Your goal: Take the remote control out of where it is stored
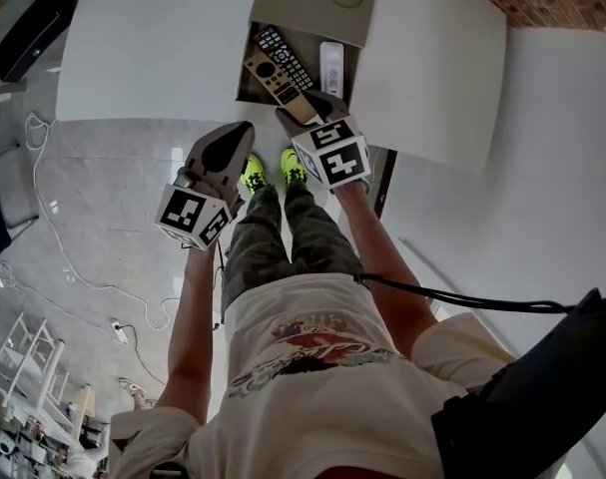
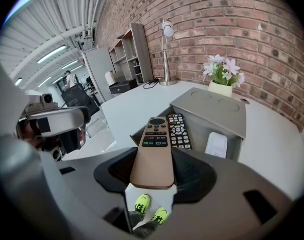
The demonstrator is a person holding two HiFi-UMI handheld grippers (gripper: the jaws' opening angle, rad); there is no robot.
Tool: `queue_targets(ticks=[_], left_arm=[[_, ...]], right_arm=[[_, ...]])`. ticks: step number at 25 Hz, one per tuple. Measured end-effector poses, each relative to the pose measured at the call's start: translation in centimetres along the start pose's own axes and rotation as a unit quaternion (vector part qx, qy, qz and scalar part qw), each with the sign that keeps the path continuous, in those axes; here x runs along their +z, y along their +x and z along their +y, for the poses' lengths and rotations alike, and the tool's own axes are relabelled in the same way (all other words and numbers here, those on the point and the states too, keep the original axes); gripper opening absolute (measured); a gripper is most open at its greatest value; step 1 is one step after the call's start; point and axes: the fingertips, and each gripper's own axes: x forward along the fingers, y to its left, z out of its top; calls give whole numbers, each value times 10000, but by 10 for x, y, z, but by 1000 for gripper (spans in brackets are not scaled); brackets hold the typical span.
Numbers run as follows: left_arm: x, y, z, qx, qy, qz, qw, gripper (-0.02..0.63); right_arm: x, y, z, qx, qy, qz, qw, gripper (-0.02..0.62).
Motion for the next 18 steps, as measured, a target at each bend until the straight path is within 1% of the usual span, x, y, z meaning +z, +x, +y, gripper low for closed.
queue_targets(ticks=[12, 18], left_arm=[[27, -2, -11, -43, 148, -64, 9999, 6], [31, -4, -14, -12, 181, 10, 9998, 6]], right_arm=[[19, -26, 11, -4, 53, -158, 9999, 210], [26, -34, 22, 64, 51, -246, 9997, 210]])
